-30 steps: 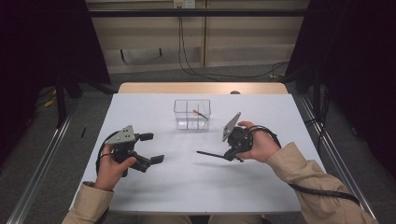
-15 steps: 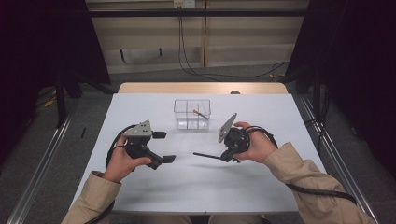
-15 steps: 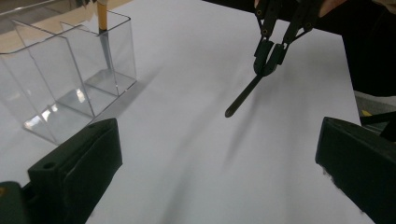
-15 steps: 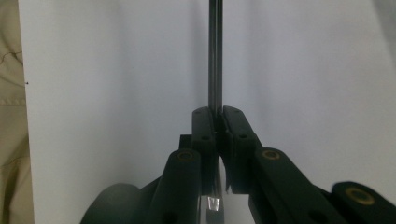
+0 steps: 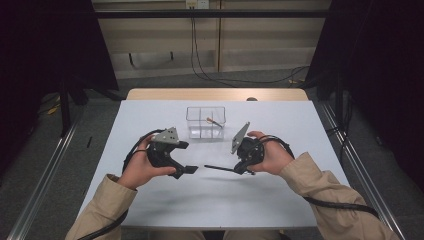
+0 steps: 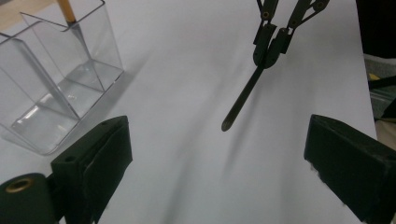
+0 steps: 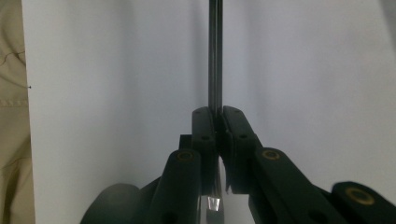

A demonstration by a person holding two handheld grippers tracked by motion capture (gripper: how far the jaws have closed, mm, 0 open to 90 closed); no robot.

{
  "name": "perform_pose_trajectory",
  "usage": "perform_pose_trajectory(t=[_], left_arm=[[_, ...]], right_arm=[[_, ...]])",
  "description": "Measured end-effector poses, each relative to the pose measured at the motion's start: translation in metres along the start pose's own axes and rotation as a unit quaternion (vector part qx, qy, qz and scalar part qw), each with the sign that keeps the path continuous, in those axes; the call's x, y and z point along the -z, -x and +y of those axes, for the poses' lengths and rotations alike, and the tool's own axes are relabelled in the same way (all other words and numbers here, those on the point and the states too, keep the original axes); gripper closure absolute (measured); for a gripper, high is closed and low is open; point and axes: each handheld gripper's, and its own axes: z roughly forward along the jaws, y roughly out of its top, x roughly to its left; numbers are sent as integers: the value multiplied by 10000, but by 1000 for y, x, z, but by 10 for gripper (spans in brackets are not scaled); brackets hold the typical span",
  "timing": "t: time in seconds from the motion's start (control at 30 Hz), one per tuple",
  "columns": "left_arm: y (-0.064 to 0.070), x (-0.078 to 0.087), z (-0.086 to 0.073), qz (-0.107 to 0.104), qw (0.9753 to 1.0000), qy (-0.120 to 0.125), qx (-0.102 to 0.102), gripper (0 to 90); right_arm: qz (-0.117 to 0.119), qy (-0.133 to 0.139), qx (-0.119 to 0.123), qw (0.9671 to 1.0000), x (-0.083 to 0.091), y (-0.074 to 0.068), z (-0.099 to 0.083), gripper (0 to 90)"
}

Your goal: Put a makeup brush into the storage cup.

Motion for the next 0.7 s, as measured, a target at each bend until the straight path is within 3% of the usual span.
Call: perform_pose_trajectory(t=[0.33, 0.7], left_arm=[[4, -14, 19, -58, 9984, -477, -283, 148], [5, -27, 32, -165, 9941, -900, -577, 331]], right_arm=[[17, 0, 48, 10000, 0, -3, 4, 843], [51, 37, 74, 10000, 1, -4, 5, 844]])
